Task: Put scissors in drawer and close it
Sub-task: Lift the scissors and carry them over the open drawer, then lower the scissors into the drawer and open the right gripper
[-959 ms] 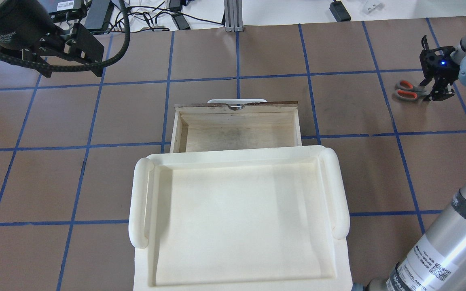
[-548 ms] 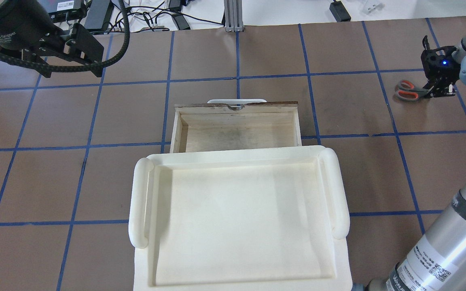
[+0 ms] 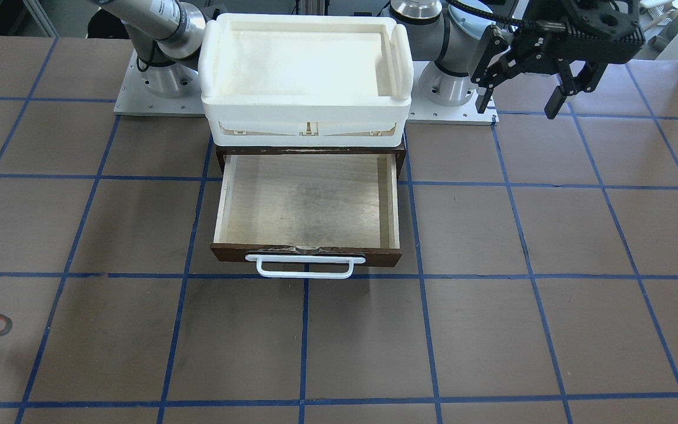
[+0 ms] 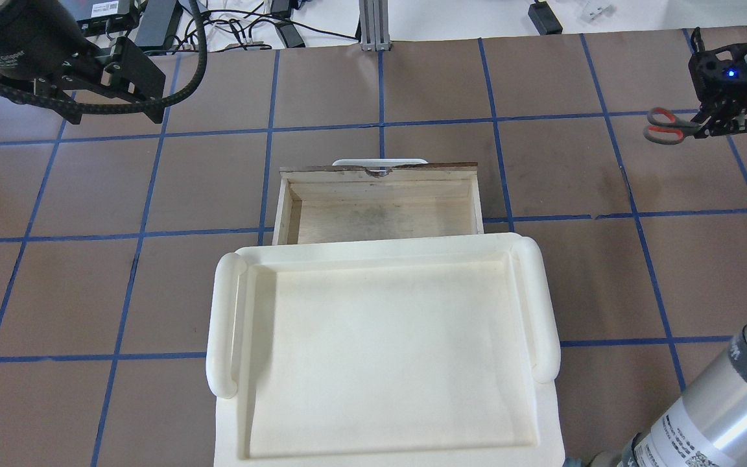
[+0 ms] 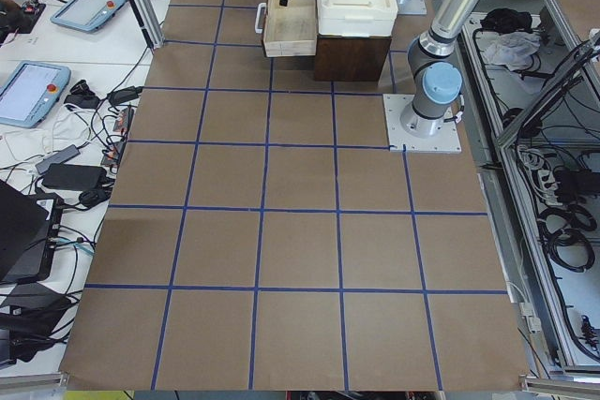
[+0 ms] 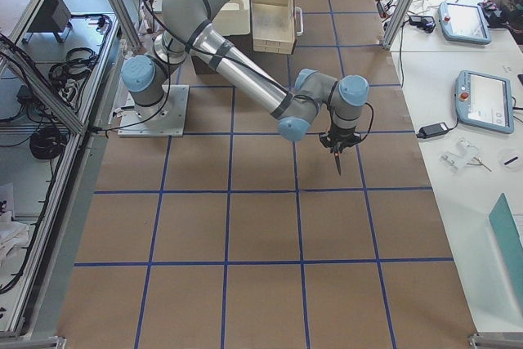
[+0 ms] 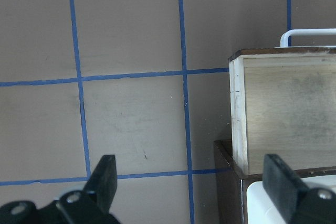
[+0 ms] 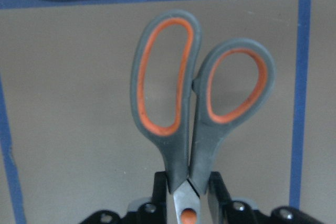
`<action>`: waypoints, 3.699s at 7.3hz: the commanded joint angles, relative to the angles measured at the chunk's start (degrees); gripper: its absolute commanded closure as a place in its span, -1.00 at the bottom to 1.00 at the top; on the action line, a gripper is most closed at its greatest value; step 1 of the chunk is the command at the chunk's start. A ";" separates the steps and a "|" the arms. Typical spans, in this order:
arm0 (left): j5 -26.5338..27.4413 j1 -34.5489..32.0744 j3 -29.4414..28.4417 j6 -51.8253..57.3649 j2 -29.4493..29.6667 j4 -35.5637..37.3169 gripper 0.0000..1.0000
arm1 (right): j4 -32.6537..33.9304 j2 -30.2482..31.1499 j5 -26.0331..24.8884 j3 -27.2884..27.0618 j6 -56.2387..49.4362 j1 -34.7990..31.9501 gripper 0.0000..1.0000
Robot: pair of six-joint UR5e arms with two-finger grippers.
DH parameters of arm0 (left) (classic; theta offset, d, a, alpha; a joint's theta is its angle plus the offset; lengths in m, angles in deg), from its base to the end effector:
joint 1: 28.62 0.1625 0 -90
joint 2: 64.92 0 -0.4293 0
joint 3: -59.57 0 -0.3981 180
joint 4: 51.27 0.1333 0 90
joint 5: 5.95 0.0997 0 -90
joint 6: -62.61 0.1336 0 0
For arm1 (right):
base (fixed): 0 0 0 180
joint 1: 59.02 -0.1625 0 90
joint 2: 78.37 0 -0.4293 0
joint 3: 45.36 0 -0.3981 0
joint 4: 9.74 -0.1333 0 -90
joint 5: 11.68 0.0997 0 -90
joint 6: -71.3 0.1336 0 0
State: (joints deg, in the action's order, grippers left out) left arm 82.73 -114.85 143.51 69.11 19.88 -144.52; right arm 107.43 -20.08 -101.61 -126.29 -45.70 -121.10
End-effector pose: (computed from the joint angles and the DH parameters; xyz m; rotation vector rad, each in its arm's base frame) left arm -0.1053 -0.4768 0.5494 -0.0769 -3.1224 0.2210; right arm -0.2112 -0.6837 0.2492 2.1508 -2.1855 0.0383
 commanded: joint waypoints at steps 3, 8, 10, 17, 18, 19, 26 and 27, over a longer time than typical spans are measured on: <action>0.18 -0.17 -0.09 -0.09 0.27 0.00 -1.00 | -16.68 15.34 -1.22 -0.19 3.68 -11.44 1.00; 0.97 0.35 -0.35 -1.32 1.59 0.79 -1.00 | -20.75 18.62 -2.54 -0.54 25.18 -36.22 1.00; 1.41 0.27 0.17 0.08 0.89 1.58 -1.00 | -20.84 18.36 -2.36 -0.81 32.77 -41.69 1.00; 1.58 0.27 3.34 -0.26 1.59 2.37 -1.00 | -18.82 14.23 -2.01 -4.50 51.77 -50.68 1.00; 1.76 0.27 3.34 -0.26 1.76 2.37 -1.00 | -18.65 13.96 -1.05 -4.50 51.79 -51.12 1.00; 1.76 0.27 3.34 -0.26 1.94 2.37 -1.00 | -18.56 13.96 -0.95 -4.50 51.35 -51.30 1.00; 1.67 0.27 3.08 -0.18 1.51 2.46 -1.00 | -14.34 12.02 -0.87 -4.68 51.96 -54.55 -0.99; 1.76 0.27 3.08 -0.18 1.59 3.16 -1.00 | -14.25 13.16 -1.13 -4.41 51.96 -54.03 -1.00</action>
State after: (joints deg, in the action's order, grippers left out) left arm 84.45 -114.58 146.68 68.94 21.55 -141.91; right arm 92.83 -7.94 -102.57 -130.97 6.23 -175.56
